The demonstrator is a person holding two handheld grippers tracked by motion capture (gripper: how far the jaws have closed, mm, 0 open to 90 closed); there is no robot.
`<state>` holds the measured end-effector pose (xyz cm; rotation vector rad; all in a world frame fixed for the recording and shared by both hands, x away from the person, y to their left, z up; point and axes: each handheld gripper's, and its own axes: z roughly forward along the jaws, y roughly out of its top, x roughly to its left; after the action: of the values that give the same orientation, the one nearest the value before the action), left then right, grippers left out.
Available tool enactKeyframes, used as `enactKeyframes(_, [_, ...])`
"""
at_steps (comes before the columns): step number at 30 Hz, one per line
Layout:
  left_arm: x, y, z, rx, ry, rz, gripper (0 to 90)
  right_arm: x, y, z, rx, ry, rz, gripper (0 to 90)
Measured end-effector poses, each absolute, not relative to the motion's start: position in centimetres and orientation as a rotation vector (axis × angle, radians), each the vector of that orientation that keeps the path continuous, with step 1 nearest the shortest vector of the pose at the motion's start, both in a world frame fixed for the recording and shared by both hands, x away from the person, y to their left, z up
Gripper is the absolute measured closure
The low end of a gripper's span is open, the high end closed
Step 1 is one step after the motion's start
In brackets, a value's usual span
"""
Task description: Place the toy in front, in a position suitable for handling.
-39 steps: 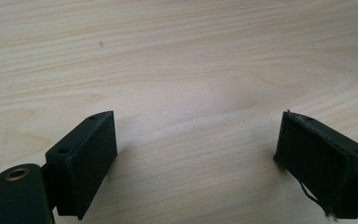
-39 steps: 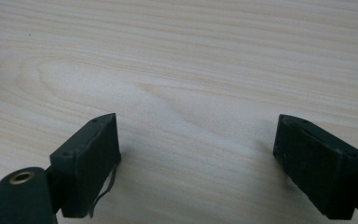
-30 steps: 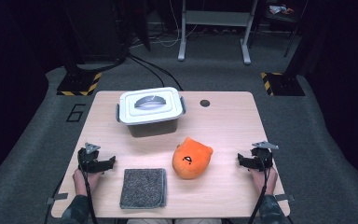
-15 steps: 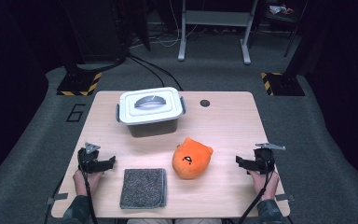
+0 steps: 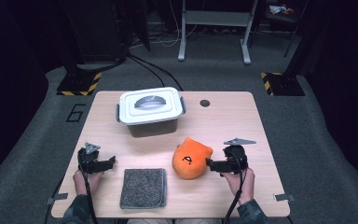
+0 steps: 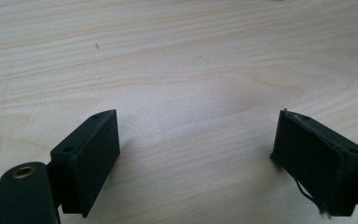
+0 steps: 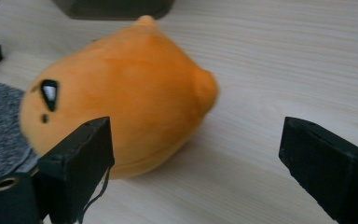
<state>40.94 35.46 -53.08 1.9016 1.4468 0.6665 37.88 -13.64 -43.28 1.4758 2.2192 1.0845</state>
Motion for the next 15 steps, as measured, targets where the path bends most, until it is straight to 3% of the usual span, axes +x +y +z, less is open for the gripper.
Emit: enactKeyframes(15, [40.9,35.4,-53.1,1.891,1.444,0.661,15.5,37.6,-9.5,-43.1,1.432,2.278,1.096,17.2])
